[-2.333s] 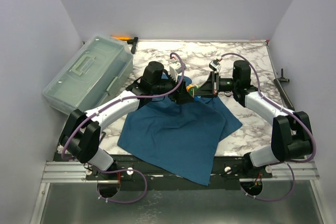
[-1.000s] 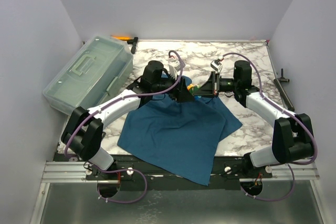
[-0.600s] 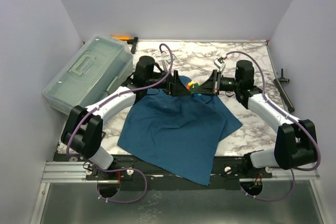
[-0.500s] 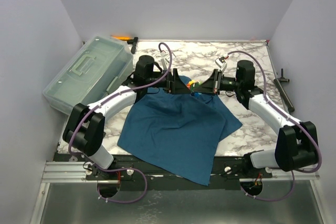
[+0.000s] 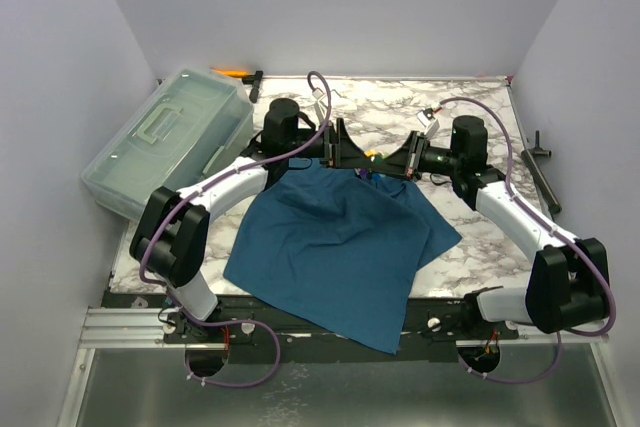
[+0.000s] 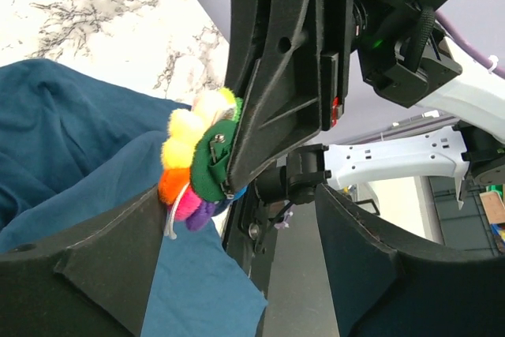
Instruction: Remove the brooch from the garment
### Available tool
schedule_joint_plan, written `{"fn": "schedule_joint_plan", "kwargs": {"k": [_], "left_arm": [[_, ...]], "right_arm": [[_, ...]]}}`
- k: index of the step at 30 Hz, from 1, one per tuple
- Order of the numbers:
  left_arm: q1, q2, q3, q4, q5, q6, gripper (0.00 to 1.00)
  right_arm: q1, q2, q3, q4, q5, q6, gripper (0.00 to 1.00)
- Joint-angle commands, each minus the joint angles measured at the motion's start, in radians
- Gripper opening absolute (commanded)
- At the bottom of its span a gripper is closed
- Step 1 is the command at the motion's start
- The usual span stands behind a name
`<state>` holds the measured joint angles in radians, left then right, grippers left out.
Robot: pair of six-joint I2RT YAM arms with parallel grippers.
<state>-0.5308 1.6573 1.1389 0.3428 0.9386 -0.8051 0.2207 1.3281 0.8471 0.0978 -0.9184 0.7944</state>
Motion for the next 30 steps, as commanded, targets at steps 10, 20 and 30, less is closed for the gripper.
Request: {"fn": "schedule_joint_plan", "kwargs": {"k": [10,20,30], "left_arm": [[-0.017,0.059,0.042,0.033,-0.015,-0.021,0.63],[0.004,0.088,0.044,0.031,-0.035,-0.054,0.56],[0.008,0.089,0.045,0.070,-0.011,-0.073,0.53]], "right_arm": [[-0.003,-0.035,-0.016,0.020,0.003,-0.012,0.00],[-0.004,-0.054,-0.032,0.016,-0.019,-0.047,0.01],[-0.003,-0.062,-0.046,0.029,-0.018,-0.052,0.01]]}}
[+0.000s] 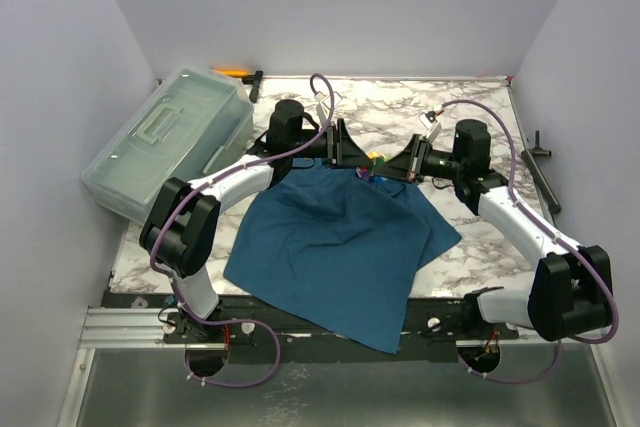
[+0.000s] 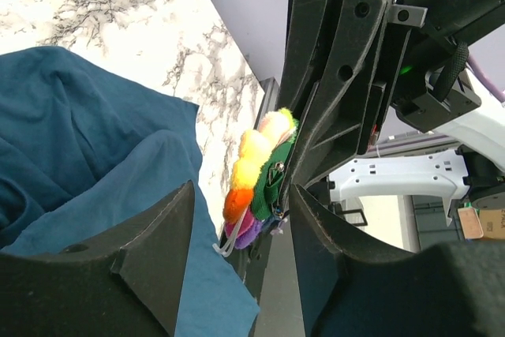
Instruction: Remove the brooch from the garment
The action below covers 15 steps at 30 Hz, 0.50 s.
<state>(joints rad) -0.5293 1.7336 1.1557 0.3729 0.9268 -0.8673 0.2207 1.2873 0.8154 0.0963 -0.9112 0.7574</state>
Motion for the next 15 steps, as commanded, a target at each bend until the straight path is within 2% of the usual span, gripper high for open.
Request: {"fn": "schedule_joint_plan", "kwargs": {"k": [1,15], "left_arm": [[0.006,0.013,0.027,0.045,0.003,-0.013,0.52],[0.005,0.015,0.016,0.084,0.021,-0.030,0.47]], "right_arm": [[-0.004,-0.020,-0.014,0.035,-0.027,-0.013,0.01],[-0.004,-0.023,-0.037,0.120,-0.030,0.060,0.01]]}}
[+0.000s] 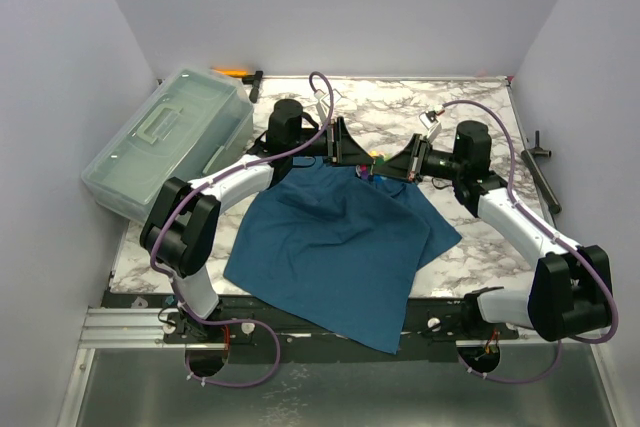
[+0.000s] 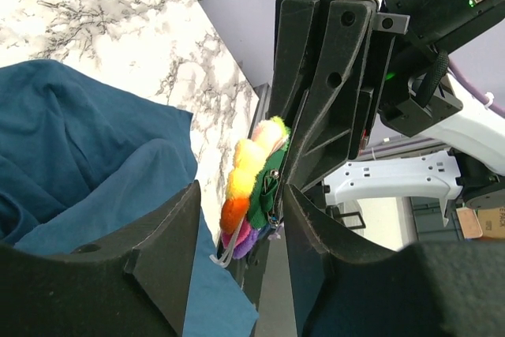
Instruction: Remove the brooch from the garment
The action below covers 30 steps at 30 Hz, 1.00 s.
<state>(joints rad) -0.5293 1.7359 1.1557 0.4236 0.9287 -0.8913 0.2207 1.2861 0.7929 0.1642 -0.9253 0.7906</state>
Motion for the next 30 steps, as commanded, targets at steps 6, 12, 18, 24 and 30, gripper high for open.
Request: {"fn": "schedule_joint_plan", "kwargs": {"k": [6,12,18,24,30], "left_arm": [[0.005,0.014,0.013,0.043,0.024,-0.012,0.47],[0.005,0.011,0.009,0.046,0.022,-0.013,0.47],[0.005,0.011,0.007,0.048,0.020,-0.016,0.47],[0.005,0.013,0.011,0.047,0.024,-0.014,0.45],[-0.001,0.017,0.013,0.052,0.033,-0.010,0.43]], "right_arm": [[-0.006,-0.018,-0.020,0.090,-0.014,0.058,0.01],[-0.014,-0.015,-0.019,0.109,-0.014,0.077,0.01],[-0.017,-0.021,-0.023,0.115,-0.013,0.081,0.01],[-0.018,-0.025,-0.024,0.122,-0.018,0.082,0.01],[-0.017,-0.024,-0.033,0.161,-0.040,0.090,0.00]]}}
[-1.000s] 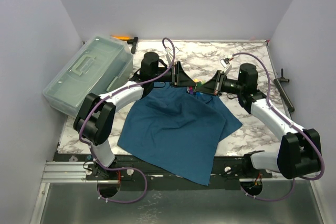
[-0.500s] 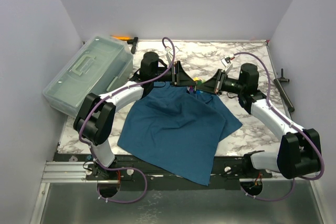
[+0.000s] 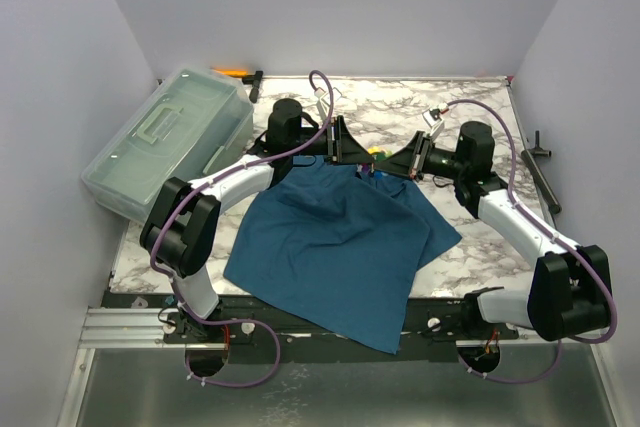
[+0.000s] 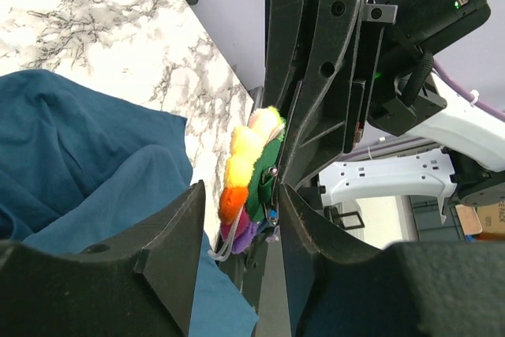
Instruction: Remove the brooch from the garment
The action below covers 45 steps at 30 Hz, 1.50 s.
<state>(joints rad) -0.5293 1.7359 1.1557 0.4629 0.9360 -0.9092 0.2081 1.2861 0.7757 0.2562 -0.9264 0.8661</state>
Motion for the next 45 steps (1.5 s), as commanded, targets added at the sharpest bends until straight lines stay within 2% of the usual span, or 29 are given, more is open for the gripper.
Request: {"fn": "schedule_joint_plan", "kwargs": {"k": [1,18,32,45], "left_arm": [[-0.001,0.019,0.013,0.013,0.026,0.007,0.42],[-0.019,0.045,0.042,0.016,0.048,0.004,0.32],[-0.021,0.064,0.052,0.016,0.054,-0.009,0.33],[-0.026,0.072,0.056,0.015,0.062,-0.015,0.28]], "right_arm": [[-0.005,-0.024,-0.017,0.073,-0.042,0.015,0.01],[-0.004,-0.033,-0.027,0.106,-0.072,0.011,0.01],[-0.004,-0.044,-0.032,0.122,-0.073,0.012,0.01],[-0.004,-0.049,-0.042,0.155,-0.075,0.028,0.00]]}}
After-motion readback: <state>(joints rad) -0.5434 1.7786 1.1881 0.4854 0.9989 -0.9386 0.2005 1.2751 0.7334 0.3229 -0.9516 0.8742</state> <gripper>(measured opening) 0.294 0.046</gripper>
